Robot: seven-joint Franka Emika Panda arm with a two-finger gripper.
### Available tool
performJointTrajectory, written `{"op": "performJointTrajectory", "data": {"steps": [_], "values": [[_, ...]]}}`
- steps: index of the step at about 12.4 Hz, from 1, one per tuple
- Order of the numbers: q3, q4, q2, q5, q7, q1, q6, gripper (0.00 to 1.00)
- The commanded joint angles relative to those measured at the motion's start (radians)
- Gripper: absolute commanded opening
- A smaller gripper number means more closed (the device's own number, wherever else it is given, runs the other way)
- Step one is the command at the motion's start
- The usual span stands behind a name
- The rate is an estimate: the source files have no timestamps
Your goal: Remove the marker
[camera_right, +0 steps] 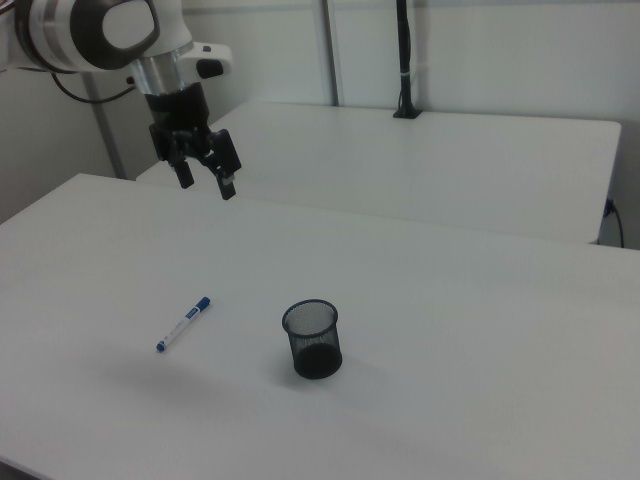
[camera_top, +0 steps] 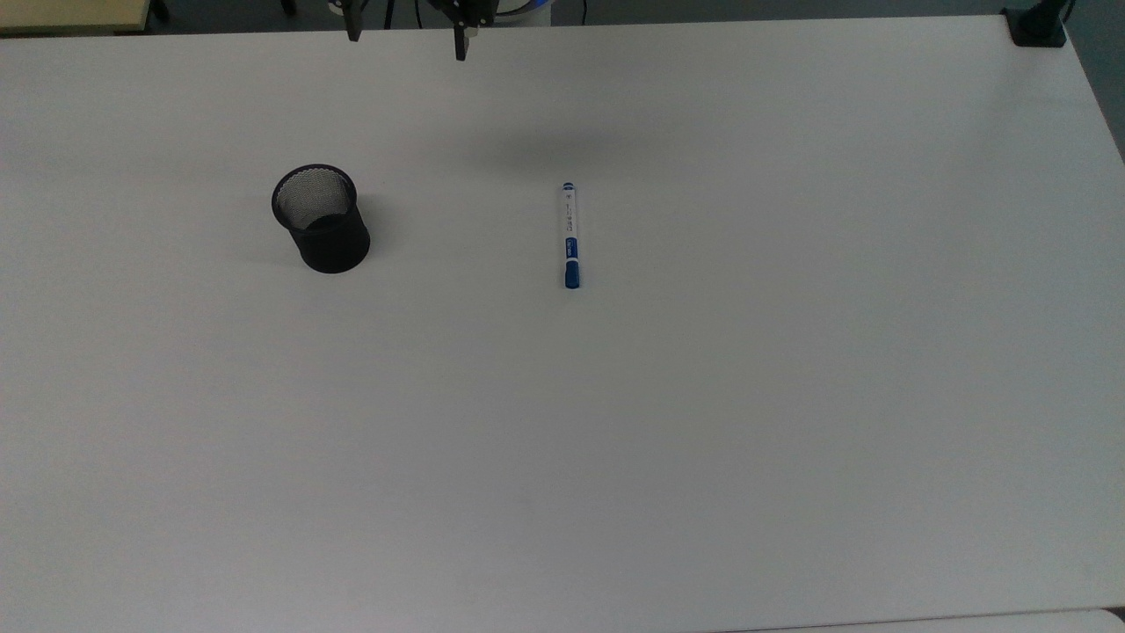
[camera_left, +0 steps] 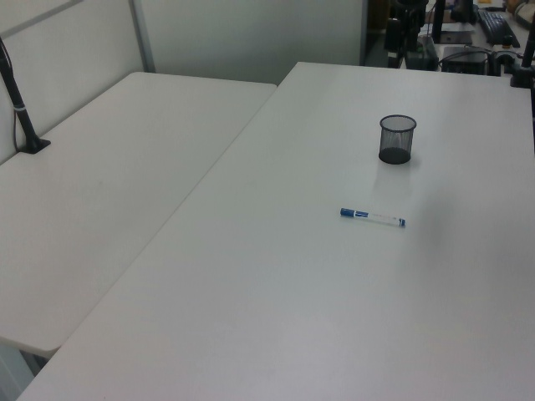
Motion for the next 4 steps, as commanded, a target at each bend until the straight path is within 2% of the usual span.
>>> {"op": "performJointTrajectory", "data": {"steps": [1, 4], "values": [[-0.033, -0.02, -0.012, 0.021, -0.059, -0.003, 0.052, 1.0], [-0.027, -0.014, -0.012, 0.01, -0.066, -0.003, 0.044, 1.0]]}}
